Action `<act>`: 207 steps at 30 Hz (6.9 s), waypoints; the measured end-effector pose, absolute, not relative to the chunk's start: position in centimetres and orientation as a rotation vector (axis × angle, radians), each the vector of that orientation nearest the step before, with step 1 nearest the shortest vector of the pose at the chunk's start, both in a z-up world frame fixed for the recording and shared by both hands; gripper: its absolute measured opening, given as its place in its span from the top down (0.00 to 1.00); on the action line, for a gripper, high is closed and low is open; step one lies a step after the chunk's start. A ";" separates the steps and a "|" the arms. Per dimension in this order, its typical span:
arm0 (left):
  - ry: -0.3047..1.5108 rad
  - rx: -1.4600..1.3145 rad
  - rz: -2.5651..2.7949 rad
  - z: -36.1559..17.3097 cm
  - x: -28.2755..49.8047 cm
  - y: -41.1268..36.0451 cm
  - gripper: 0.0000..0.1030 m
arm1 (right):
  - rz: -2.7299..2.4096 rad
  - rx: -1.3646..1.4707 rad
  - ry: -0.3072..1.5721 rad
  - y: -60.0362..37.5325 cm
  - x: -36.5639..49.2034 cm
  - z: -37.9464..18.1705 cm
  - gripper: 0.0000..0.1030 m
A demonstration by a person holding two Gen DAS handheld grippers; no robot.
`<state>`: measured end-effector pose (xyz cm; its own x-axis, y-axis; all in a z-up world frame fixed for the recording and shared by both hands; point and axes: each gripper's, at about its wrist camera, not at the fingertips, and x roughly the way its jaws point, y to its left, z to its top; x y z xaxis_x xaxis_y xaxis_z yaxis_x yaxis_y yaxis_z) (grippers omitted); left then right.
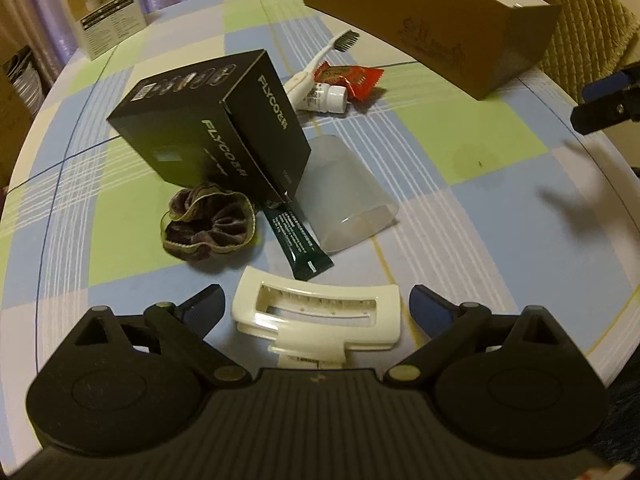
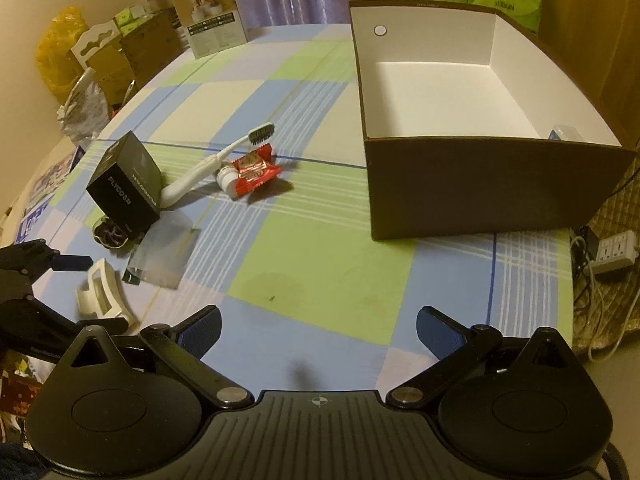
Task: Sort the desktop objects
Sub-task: 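Grasp the white plastic holder with the left tool while the right tool grasps the red candy packet, then carry the white holder and red packet over the open box with both tools, then lower the white holder and red packet into the box with both tools, then open both tools and withdraw them from the box over the table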
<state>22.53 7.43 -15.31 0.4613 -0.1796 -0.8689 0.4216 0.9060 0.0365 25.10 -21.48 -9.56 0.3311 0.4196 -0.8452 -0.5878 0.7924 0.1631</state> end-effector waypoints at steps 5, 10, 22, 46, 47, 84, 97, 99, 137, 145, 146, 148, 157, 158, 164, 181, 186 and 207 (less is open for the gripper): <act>1.015 0.266 -0.405 -15.6 22.6 7.8 0.17 | 0.676 -0.179 1.036 -20.2 24.9 -9.8 0.02; 1.008 0.254 -0.383 -15.5 22.2 9.2 0.17 | 0.729 -0.189 1.005 -17.8 24.8 -10.0 0.02; 1.015 0.162 -0.189 -14.8 23.0 16.4 0.17 | 0.795 -0.230 0.889 -10.9 27.8 -11.1 0.31; 1.023 0.072 -0.030 -15.3 29.1 23.2 0.17 | 0.752 -0.308 0.978 -6.1 34.7 -16.8 0.65; 1.023 0.072 -0.030 -15.3 29.2 23.1 0.17 | 0.751 -0.312 0.965 -6.1 34.7 -17.0 0.67; 0.848 0.139 -0.275 -5.3 23.3 11.1 0.17 | 0.707 -0.172 1.055 -19.5 25.4 -9.1 0.73; 0.764 0.188 -0.477 -3.0 24.8 0.8 0.17 | 0.600 -0.113 1.002 -27.1 25.0 -6.0 0.73; 0.747 0.193 -0.510 -2.6 25.2 -0.9 0.17 | 0.589 -0.106 0.994 -28.1 25.4 -5.5 0.73; 0.671 0.266 -0.663 -1.6 41.0 -15.1 0.17 | 0.569 -0.122 0.879 -31.2 43.0 -1.3 0.73; 0.750 0.259 -0.635 -3.7 45.7 -16.6 0.17 | 0.553 -0.158 0.929 -30.1 48.1 -3.9 0.73; 0.759 0.260 -0.631 -4.0 46.1 -16.7 0.17 | 0.551 -0.163 0.938 -30.0 48.6 -4.2 0.73; 0.774 0.267 -0.622 -4.6 46.8 -16.9 0.17 | 0.542 -0.176 0.953 -29.9 49.4 -4.9 0.73; 0.853 0.296 -0.616 -7.3 49.1 -18.5 0.17 | 0.520 -0.253 1.017 -29.2 51.9 -7.6 0.73; 0.857 0.303 -0.617 -7.5 49.2 -18.7 0.17 | 0.520 -0.261 1.022 -29.1 52.0 -7.8 0.73; 0.886 0.342 -0.613 -8.7 49.9 -19.5 0.17 | 0.515 -0.283 1.036 -29.1 52.3 -8.7 0.73; 0.910 0.339 -0.563 -9.2 50.8 -18.9 0.08 | 0.511 -0.292 1.019 -28.6 52.4 -8.6 0.73; 0.900 0.338 -0.551 -8.7 50.8 -18.7 0.08 | 0.523 -0.292 1.002 -28.4 52.3 -8.2 0.73; 0.845 0.302 -0.545 -5.4 47.9 -16.2 0.05 | 0.559 -0.240 0.902 -29.9 48.3 -5.0 0.14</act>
